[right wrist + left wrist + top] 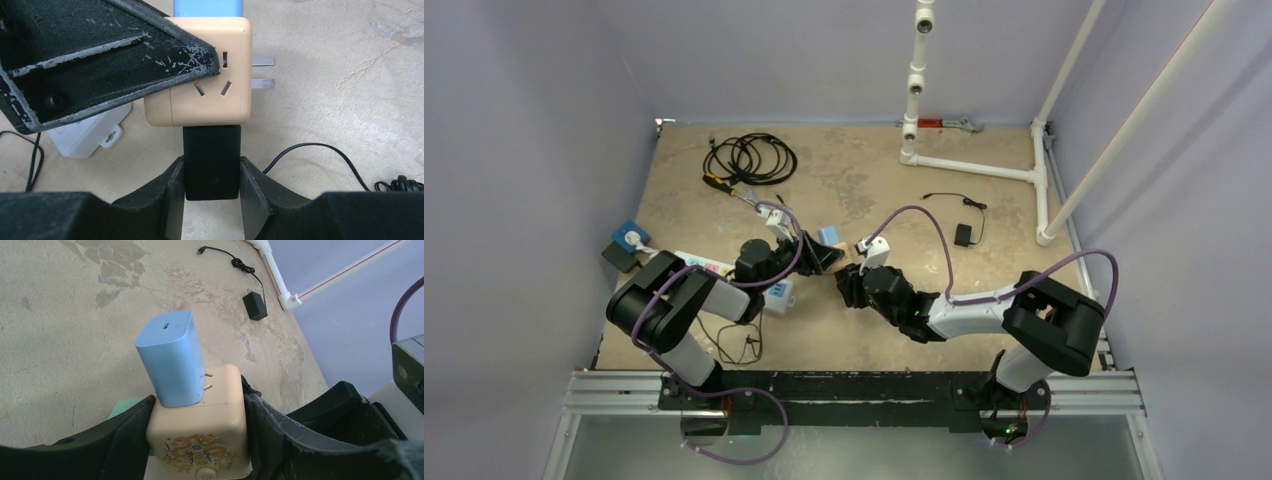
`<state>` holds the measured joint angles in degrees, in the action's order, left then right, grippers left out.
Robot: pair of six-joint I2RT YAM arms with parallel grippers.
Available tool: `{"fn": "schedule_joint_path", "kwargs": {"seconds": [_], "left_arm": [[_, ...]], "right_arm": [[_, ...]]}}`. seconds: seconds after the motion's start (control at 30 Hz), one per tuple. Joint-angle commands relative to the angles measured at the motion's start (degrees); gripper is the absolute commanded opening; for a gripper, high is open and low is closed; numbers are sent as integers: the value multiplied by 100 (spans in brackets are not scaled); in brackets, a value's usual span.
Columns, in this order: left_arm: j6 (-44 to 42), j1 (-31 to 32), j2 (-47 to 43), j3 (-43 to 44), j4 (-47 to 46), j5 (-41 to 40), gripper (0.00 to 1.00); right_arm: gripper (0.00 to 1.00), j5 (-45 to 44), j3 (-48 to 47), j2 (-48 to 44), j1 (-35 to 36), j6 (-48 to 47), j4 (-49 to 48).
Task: Pull the plug off the socket
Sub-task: Remove the plug from the socket.
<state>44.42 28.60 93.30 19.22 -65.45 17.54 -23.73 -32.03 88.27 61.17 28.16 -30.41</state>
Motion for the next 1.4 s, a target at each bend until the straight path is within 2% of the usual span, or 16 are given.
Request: {"fn": "schedule_joint_path", "kwargs": {"seconds": [0.0,0.17,0.5,0.73,1.13,1.37], "left_arm": [[-240,-12,5,34,507,-298,0],[-256,-12,26,68,537,-286,0],[-419,-12,-51,224,963,-346,0],[-472,-21,-101,273,1113,-392,0],[-512,-47,-101,279,1186,-447,0],[-505,-56,-68,279,1175,-457,0]], "right_arm": [[0,430,10,-82,-221,483,-241],[0,628,131,-116,-255,268,-508],[0,1008,331,-245,-120,-731,-910],[0,1367,307,-223,83,-1084,-925],[0,1464,89,141,571,-1201,-1040],[0,898,124,40,537,-698,-834]]}}
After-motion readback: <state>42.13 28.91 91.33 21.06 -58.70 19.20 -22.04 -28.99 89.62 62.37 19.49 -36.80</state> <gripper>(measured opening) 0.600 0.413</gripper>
